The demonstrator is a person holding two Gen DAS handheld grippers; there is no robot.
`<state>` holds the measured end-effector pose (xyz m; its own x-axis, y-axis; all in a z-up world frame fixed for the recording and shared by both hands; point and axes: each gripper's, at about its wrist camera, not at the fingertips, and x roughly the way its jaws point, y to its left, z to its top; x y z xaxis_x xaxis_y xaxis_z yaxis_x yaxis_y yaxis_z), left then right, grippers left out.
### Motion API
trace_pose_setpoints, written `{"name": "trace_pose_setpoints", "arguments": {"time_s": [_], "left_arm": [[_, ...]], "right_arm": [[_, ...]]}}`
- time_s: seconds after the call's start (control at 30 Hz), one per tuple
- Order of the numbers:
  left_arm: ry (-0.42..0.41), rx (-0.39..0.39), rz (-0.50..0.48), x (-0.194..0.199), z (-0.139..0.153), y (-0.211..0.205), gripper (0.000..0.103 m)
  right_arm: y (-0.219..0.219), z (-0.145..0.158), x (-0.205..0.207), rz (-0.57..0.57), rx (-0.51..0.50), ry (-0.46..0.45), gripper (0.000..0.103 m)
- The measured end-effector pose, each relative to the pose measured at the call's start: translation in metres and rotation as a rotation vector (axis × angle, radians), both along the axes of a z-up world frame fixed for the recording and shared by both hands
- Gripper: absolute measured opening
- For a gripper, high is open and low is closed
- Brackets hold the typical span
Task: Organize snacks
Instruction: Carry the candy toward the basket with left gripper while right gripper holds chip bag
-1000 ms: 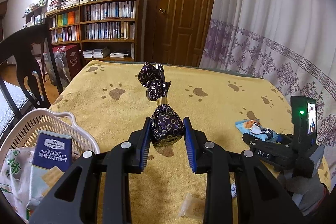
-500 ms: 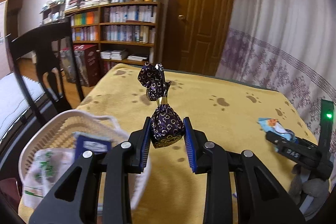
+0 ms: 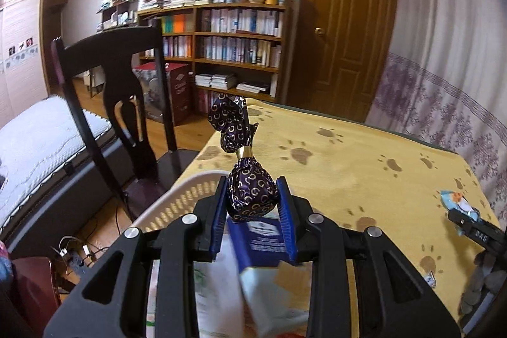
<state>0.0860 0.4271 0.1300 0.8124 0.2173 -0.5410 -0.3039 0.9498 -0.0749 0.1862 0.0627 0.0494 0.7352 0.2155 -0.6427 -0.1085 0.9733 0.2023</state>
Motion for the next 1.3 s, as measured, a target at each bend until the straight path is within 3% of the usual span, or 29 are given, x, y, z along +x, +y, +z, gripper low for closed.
{"name": "trace_pose_setpoints", "arguments": {"time_s": [0.3,0.37,0.4,0.43,0.53,0.9,1.3], "left_arm": [[0.036,-0.017,0.026,0.004,-0.003,0.014,0.032],[0.054,-0.033,0.033,0.006,-0.005,0.017,0.04],[0.056,-0.043,0.04,0.007,-0.006,0.018,0.054],[0.057,-0.051,0.046,0.007,-0.006,0.02,0.06],[0.054,-0.057,0.062,0.007,-0.005,0.023,0.065],[-0.003,-0.096,0.143,-0.009,0.007,0.051,0.066],[-0.029,-0.104,0.138,-0.014,0.014,0.051,0.066]], "right_arm": [[0.001,-0.003,0.002,0.002,-0.003,0.009,0.066],[0.001,-0.004,0.002,0.002,-0.003,0.01,0.066],[0.001,-0.004,0.002,0.002,-0.003,0.01,0.066],[0.001,-0.004,0.002,0.002,-0.003,0.01,0.066],[0.001,-0.003,0.001,0.002,-0.003,0.009,0.066],[0.004,-0.002,-0.001,0.023,0.016,0.005,0.066],[0.023,0.018,-0.019,0.133,0.09,-0.021,0.066]]}}
